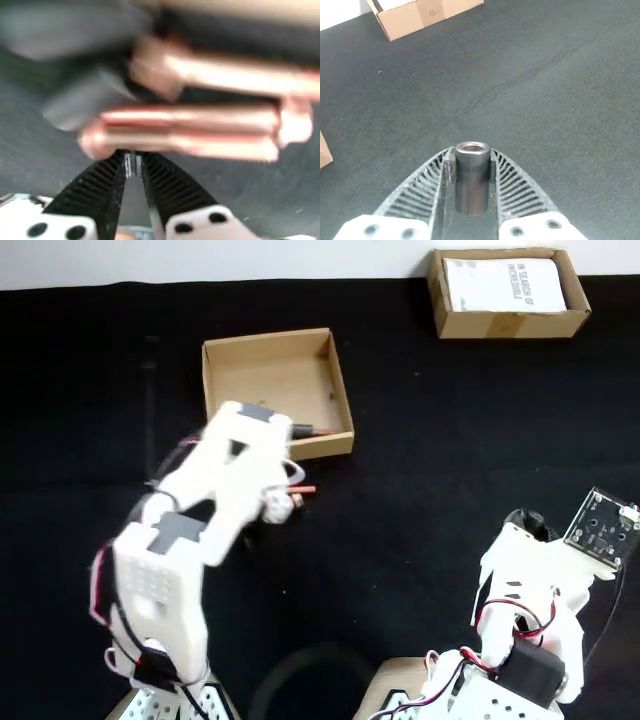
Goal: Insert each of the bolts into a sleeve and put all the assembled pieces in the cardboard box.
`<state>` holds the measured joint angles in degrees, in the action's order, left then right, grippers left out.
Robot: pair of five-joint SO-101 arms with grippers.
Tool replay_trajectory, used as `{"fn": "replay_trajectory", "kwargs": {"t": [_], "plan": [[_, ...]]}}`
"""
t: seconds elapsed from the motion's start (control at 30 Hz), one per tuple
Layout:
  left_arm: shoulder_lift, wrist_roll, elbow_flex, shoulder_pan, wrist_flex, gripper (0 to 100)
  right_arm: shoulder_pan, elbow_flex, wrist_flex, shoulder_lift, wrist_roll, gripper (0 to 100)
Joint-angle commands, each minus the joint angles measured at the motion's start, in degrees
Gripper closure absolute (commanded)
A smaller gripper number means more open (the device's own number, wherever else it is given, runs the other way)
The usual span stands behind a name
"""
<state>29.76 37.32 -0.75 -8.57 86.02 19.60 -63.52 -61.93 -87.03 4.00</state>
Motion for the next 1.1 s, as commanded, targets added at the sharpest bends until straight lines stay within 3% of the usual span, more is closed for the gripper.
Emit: {"fn": "replay_trajectory", "kwargs": {"t": [0.0, 0.1, 0.2, 0.27, 0.47, 0.57, 0.8, 1.07], "plan": [[-0.48, -0.53, 0.75, 10.77, -6.68, 99, -0.75, 0.75, 0.84, -0.75, -0.35, 99.2], [-0.66, -0.53, 0.75, 17.36, -14.42, 99, -0.84, 0.75, 0.84, -0.75, -0.35, 99.2], [-1.1, -0.44, 0.84, 18.86, -15.91, 99, -1.63, 0.75, 0.84, -0.75, -0.44, 99.2], [-1.1, -0.35, 2.42, 17.89, -12.31, 99, -2.86, 0.31, 0.84, -0.75, -0.44, 99.2], [-1.1, -0.35, 11.82, 8.31, 8.44, 99, -6.2, 0.13, 0.92, -0.48, -0.09, 99.2], [-1.1, 0.09, 17.54, 5.41, 13.89, 99, -7.34, 0.04, 0.92, -0.48, -0.09, 99.2], [-1.1, 3.25, 25.63, 4.88, 14.68, 99, -7.6, -2.42, 1.27, -0.75, 0.0, 99.2], [-1.01, 5.19, 24.04, 4.53, 14.86, 99, -7.52, -4.26, 1.27, -0.75, 0.0, 99.2]]}}
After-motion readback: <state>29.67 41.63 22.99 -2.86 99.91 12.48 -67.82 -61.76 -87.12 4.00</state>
